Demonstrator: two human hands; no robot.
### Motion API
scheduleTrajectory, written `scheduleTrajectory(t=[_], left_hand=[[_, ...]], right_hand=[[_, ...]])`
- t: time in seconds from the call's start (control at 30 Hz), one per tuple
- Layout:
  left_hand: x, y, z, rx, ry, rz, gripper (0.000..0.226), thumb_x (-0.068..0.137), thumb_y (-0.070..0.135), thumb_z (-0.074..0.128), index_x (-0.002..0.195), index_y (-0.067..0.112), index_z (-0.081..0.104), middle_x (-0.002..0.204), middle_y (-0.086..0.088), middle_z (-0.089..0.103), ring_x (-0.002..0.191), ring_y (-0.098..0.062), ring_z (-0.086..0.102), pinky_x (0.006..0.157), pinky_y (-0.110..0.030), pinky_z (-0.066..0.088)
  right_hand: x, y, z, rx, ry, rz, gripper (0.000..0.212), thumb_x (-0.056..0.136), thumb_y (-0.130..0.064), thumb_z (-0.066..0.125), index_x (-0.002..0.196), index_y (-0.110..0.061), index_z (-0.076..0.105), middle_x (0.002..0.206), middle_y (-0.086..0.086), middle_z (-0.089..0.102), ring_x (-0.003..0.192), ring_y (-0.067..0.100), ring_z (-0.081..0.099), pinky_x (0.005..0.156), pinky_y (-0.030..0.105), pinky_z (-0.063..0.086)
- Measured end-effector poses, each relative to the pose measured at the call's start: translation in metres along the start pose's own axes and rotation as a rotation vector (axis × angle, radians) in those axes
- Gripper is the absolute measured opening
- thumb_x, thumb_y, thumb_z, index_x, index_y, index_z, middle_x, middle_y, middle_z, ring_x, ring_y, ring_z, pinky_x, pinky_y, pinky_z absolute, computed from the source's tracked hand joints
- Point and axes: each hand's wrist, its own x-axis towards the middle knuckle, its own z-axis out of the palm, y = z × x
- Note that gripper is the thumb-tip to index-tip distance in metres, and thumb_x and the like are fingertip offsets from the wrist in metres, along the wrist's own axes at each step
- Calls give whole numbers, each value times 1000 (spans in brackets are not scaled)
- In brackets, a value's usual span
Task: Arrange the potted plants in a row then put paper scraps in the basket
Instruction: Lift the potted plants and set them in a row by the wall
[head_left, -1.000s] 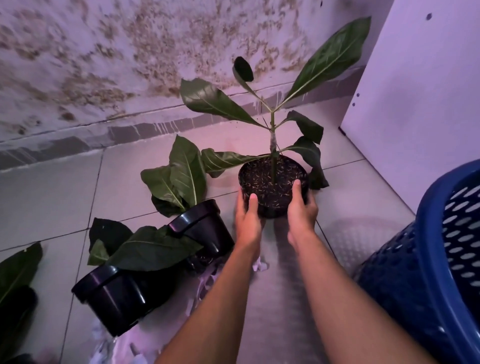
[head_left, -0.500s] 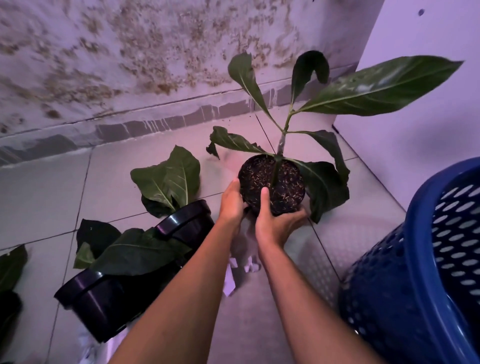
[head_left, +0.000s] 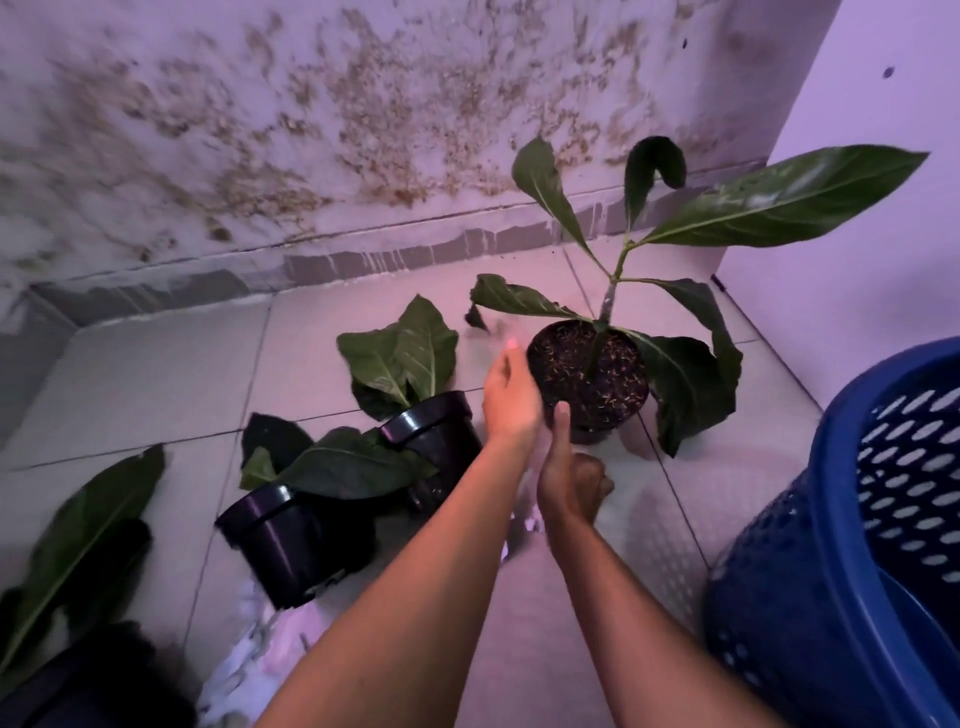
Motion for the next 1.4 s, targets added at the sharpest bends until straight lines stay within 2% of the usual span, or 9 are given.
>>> scheduleTrajectory(t=[0.1, 0.23, 0.5, 0.67, 0.83, 1.0, 1.23, 1.33, 1.4], left_hand=[[-23, 15, -12, -7, 85, 62, 48, 105, 48, 43, 130, 13, 66, 129, -5, 69, 123, -21, 61, 111, -34, 43], [-51, 21, -36, -90, 268, 107, 33, 103, 41, 53, 117, 16, 70, 114, -1, 73, 110, -17, 66, 107, -36, 49], [-110, -40, -95, -275, 708, -12, 13, 100, 30, 58, 104, 19, 61, 92, 6, 65, 84, -12, 63, 72, -21, 45], [-95, -77, -117, -335, 603, -336, 31, 103, 44, 50, 115, 16, 57, 111, -2, 64, 108, -27, 61, 93, -33, 45], [-61, -91, -121, -388, 419, -394, 62, 88, 62, 49, 131, 20, 64, 126, -2, 72, 117, -29, 68, 110, -46, 49], [-47, -98, -121, -438, 420, -356, 39, 103, 37, 47, 130, 17, 66, 125, -13, 73, 116, -34, 69, 107, -50, 53], [-36, -94, -117, -511, 390, -248, 34, 91, -5, 48, 118, 9, 64, 112, -19, 71, 92, -32, 66, 83, -45, 57], [-25, -91, -115, -519, 361, -223, 59, 74, 14, 68, 131, 7, 59, 95, -10, 64, 65, -16, 54, 47, -22, 47], [-17, -88, -115, -540, 331, -213, 88, 54, 35, 75, 135, 8, 56, 90, -8, 61, 65, -15, 48, 45, -19, 37]], right_hand=[[-11, 0, -2, -156, -134, -88, 128, 53, -110, 20, 118, -12, 71, 126, 18, 68, 115, 39, 64, 101, 51, 53], [-33, -30, -1, -280, -277, -259, 76, 94, -68, 43, 122, -3, 69, 125, 22, 70, 118, 39, 66, 90, 41, 52], [-56, -77, 32, -359, -463, -220, 104, 84, -83, 49, 147, -1, 49, 152, 20, 52, 136, 37, 52, 109, 39, 41], [-46, -68, 49, -419, -528, -195, 107, 81, -86, 49, 151, -5, 44, 156, 16, 47, 140, 37, 47, 113, 44, 38], [-33, -52, 59, -408, -554, -165, 101, 75, -84, 56, 146, -12, 52, 148, 11, 56, 132, 33, 55, 101, 38, 42], [-26, -52, 57, -310, -562, -186, 82, 83, -71, 62, 141, -13, 57, 135, 5, 59, 116, 28, 56, 93, 33, 41], [-13, -76, 52, -60, -652, -431, 90, 64, -72, 51, 143, -28, 60, 147, -8, 61, 138, 14, 54, 121, 43, 37], [-10, -83, 45, 23, -678, -491, 68, 83, -52, 52, 145, -24, 58, 147, -4, 62, 137, 13, 55, 121, 43, 38], [-12, -81, 41, 101, -694, -492, 56, 95, -37, 46, 148, -23, 56, 148, -2, 60, 138, 14, 54, 121, 42, 39]])
